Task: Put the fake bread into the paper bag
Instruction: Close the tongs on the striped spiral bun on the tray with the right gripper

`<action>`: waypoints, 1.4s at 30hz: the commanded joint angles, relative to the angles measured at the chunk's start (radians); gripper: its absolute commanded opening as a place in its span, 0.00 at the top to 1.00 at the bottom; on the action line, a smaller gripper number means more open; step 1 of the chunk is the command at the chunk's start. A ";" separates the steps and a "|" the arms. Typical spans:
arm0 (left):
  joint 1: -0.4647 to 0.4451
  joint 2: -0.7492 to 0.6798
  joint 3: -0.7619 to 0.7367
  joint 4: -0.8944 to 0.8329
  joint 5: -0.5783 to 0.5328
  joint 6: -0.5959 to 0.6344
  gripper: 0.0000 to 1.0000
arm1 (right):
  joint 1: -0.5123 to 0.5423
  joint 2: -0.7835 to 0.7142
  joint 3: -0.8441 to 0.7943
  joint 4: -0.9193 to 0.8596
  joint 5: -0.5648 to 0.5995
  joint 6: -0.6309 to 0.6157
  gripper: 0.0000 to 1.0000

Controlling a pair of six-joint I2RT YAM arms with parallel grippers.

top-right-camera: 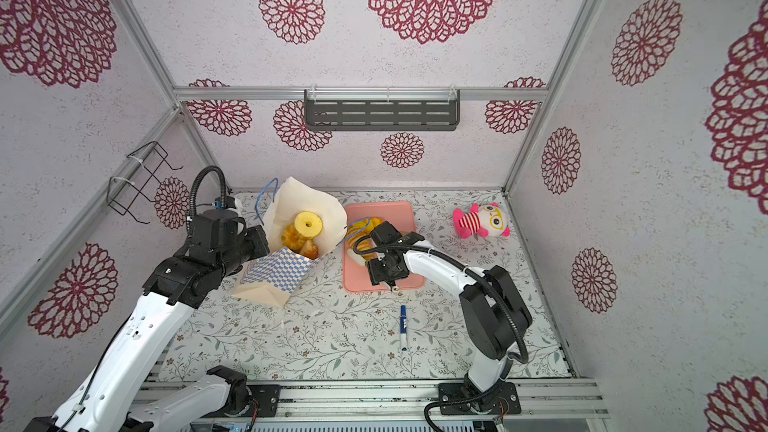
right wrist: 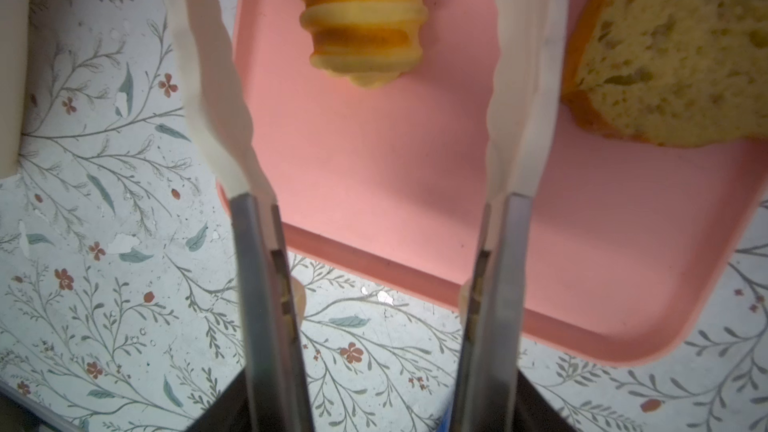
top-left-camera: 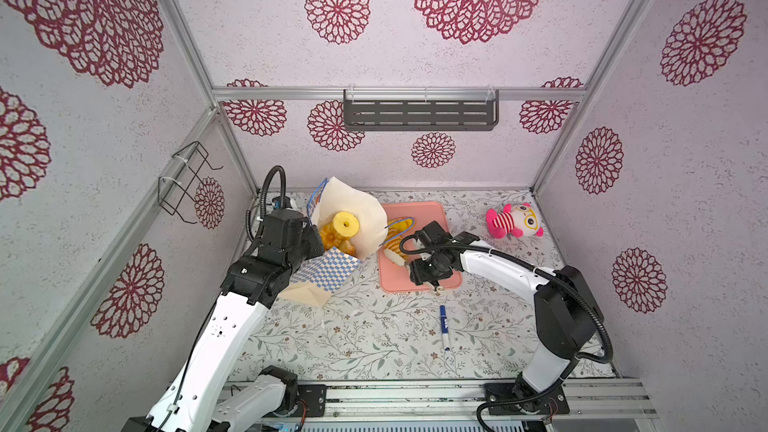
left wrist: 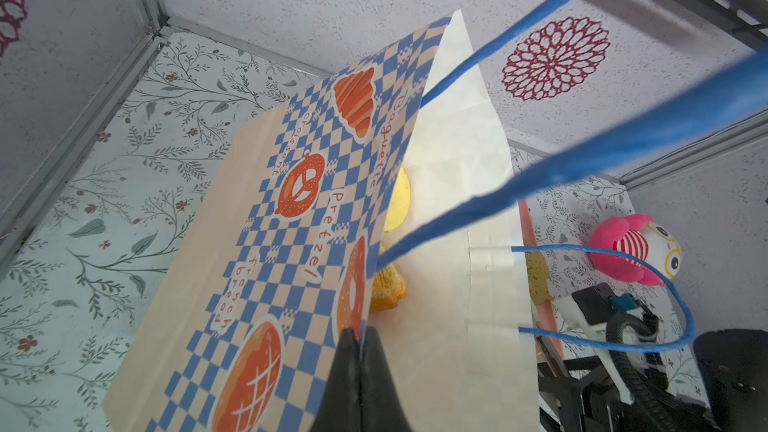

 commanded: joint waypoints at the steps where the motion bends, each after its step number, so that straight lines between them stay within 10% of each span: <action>1: 0.012 -0.017 -0.014 0.001 -0.020 0.006 1.00 | 0.004 0.007 0.046 0.005 0.006 -0.014 0.37; 24: 0.022 -0.026 -0.025 0.000 -0.010 0.003 1.00 | 0.022 0.094 0.098 -0.002 0.045 -0.016 0.40; 42: 0.025 -0.027 -0.020 -0.002 -0.011 0.004 1.00 | 0.024 0.053 0.080 0.011 0.039 -0.015 0.64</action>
